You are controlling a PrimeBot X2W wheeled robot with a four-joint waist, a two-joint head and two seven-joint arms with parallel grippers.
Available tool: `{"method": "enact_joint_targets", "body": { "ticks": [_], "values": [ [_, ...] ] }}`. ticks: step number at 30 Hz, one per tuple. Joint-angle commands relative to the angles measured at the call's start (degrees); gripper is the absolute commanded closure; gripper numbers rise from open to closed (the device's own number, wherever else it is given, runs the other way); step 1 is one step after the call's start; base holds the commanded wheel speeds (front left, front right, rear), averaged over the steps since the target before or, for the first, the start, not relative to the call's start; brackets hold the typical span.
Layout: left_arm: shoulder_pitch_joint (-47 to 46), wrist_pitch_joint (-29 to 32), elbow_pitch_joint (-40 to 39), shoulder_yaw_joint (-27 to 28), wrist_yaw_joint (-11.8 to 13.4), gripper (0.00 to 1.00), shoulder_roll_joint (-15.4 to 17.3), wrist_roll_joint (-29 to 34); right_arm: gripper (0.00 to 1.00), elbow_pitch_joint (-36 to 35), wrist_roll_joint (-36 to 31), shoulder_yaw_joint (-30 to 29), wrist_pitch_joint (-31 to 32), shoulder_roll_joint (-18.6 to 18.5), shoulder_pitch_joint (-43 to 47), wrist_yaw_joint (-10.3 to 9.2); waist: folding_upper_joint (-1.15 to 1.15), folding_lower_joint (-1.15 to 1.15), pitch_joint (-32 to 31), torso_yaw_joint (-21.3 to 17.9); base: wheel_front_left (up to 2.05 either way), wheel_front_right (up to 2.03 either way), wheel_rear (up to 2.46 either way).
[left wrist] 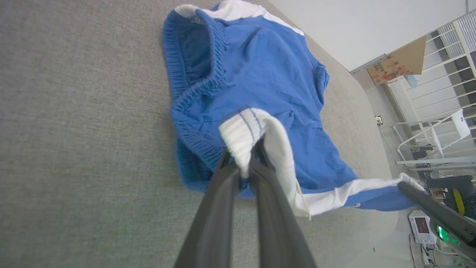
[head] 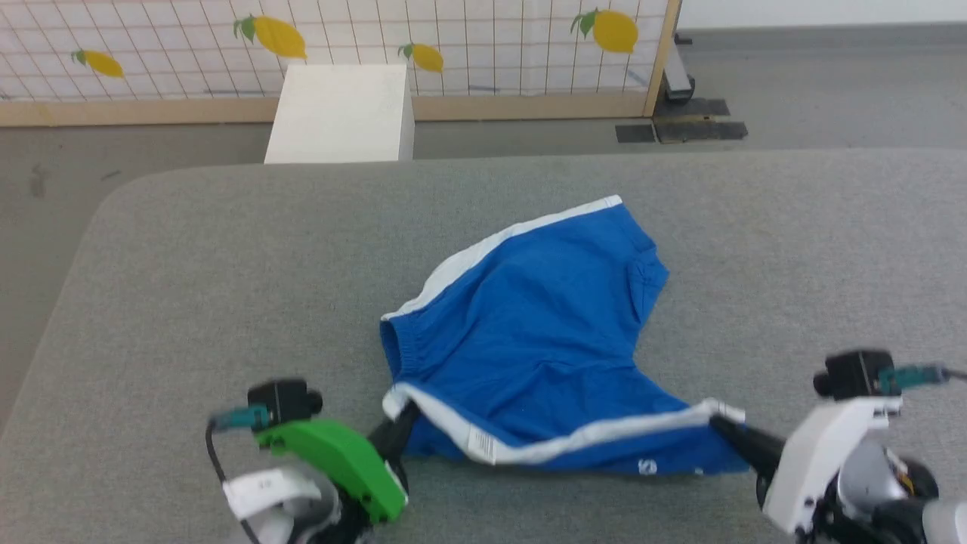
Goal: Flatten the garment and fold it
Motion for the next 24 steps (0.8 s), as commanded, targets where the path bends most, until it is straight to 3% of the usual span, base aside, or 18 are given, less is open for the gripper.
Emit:
{"method": "enact_joint_targets", "body": {
  "ticks": [1, 15, 24],
  "values": [
    [-2.8, 0.3, -0.2, 0.4, 0.0, 1.00, 0.1, 0.2, 1.00, 0.6, -0.9, 0.1, -0.2, -0.2, -2.8, -0.09, 0.00, 0.01, 2.0, -0.2, 0.00, 0.00, 0.00],
    [-20.2, -1.4, 5.1, 3.9, -0.4, 1.00, -0.9, 1.9, 1.00, 15.4, -6.3, 0.0, -4.8, 0.1, -29.6, -0.09, 0.00, 0.01, 16.3, -0.9, 0.00, 0.00, 0.00],
    [-26.6, -3.0, 8.9, 5.5, -1.2, 1.00, -1.2, 2.1, 1.00, 25.8, -8.8, 1.1, -9.7, 1.0, -42.8, -0.09, 0.00, 0.01, 23.4, 0.0, 0.00, 0.00, 0.00]
  ]
}}
